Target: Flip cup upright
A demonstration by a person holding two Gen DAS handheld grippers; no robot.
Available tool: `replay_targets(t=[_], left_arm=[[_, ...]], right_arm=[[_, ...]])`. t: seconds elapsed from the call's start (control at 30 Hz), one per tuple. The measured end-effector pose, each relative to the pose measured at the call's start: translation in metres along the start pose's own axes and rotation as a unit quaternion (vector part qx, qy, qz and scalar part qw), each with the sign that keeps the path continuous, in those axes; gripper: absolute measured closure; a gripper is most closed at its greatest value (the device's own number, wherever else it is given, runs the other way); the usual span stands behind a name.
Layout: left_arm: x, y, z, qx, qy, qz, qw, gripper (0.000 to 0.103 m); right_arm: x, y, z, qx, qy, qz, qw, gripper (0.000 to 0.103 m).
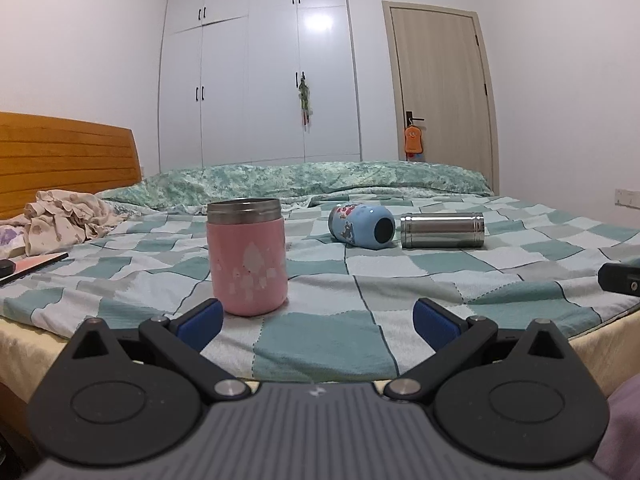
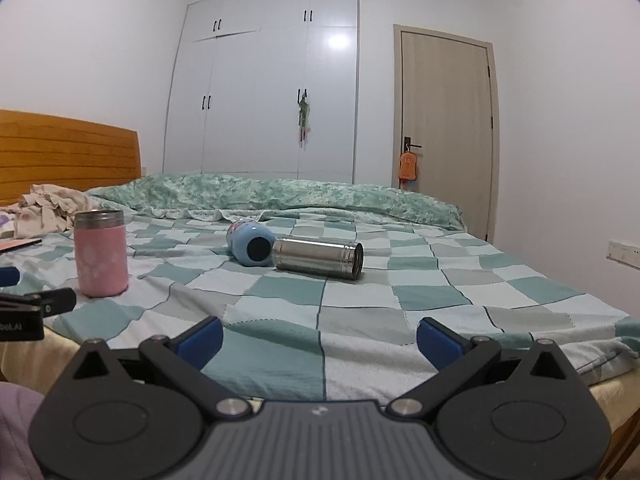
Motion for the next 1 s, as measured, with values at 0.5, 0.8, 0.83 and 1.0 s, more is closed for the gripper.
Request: replay_targets(t=[0.5,0.8,0.83,1.0], left_arm=[[-0.0028,0.0058,-0.0025,0.004,-0.004,0.008,1.0000,0.000],[-0.0025,0.0061,-0.0031,0.003,-0.001,0.008,1.0000,0.000],[-0.0025,0.0061,-0.0031,0.003,-0.002,0.008,1.0000,0.000],[-0.0026,0.0061,-0.0034,0.003,-0.001,0.008,1.0000,0.000]], right_arm=[[0.0005,0.0069,-0.0050,-0.002,0.003,0.018,1.000,0.000],[-0.0012,0.0082,-0.0080,-0.001,0.007,0.019,1.000,0.000],[-0.0013,0.0087,-0.0080,-0.001,0.007,0.019,1.000,0.000],[-0.0013,0.0089,-0.0090,-0.001,0.008,0.019,1.000,0.000]])
Point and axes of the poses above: each gripper's, at about its wrist camera, not at the fingertips, and y roughly against the way its jaws point, z to its right, x to its top, the point moved 4 cm from there along -y, roughly the way its jaws point
